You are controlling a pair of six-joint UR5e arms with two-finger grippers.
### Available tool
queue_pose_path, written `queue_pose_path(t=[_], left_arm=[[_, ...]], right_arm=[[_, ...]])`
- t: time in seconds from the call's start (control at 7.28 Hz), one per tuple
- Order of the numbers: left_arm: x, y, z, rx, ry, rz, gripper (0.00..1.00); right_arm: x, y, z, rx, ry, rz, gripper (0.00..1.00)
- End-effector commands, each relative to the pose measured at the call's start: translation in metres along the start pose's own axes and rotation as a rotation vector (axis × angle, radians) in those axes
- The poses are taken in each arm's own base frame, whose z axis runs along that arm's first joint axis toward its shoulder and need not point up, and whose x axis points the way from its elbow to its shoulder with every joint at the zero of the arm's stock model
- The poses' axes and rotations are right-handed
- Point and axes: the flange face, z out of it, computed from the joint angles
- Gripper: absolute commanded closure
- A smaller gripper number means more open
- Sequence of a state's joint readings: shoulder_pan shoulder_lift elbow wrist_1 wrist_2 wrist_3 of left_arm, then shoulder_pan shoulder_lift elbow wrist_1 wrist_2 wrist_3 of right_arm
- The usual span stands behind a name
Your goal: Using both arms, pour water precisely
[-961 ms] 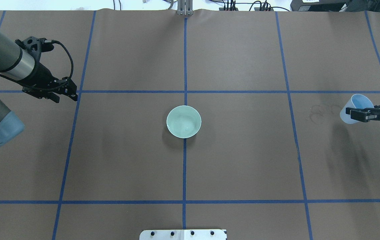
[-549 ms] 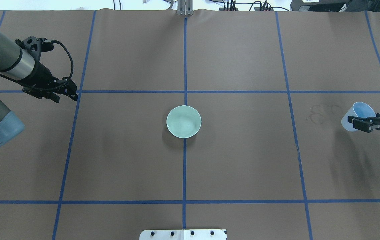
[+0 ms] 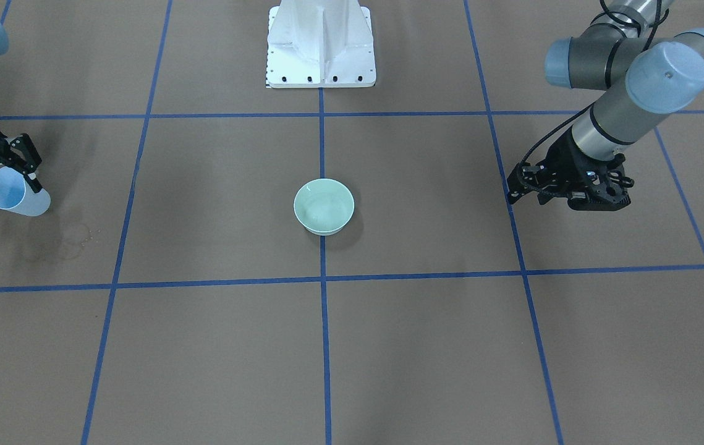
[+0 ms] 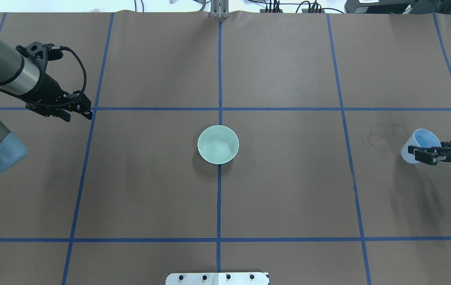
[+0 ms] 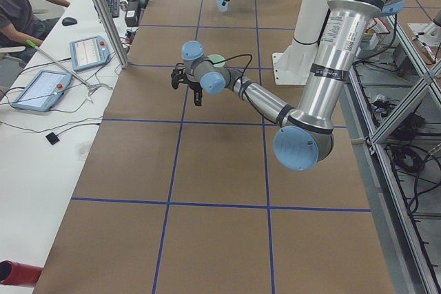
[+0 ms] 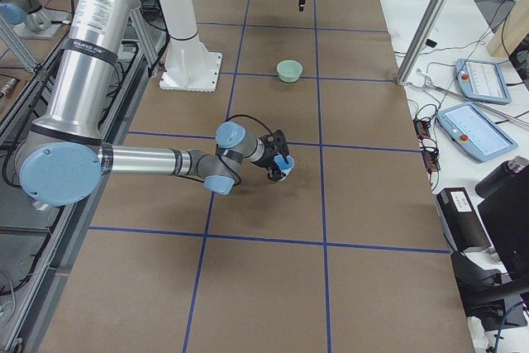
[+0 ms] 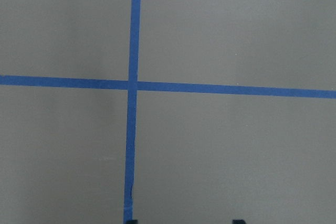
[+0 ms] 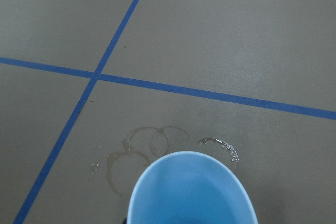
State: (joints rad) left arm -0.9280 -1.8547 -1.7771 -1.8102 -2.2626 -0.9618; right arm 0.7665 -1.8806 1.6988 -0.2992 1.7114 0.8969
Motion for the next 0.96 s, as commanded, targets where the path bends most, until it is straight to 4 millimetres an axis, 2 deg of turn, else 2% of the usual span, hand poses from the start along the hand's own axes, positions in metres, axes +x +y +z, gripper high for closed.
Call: queue_pose_path(t=[0.0, 0.41, 0.82], left_arm=[[0.0006, 0.0011, -0.0015, 0.001, 0.001, 0.001, 0.33], [0.0006, 0.0011, -0.0015, 0.001, 0.001, 0.001, 0.33], [0.0005, 0.0013, -0.0003, -0.001, 0.0, 0.001, 0.33]], right_arm=[[-0.0032, 0.0057, 0.0055, 0.008, 0.015, -0.001, 0.01], [-0.001, 0.0073, 0.0067, 0.005, 0.019, -0.001, 0.0], [-0.01, -0.0006, 0.0032, 0.018, -0.004, -0.008, 0.0]])
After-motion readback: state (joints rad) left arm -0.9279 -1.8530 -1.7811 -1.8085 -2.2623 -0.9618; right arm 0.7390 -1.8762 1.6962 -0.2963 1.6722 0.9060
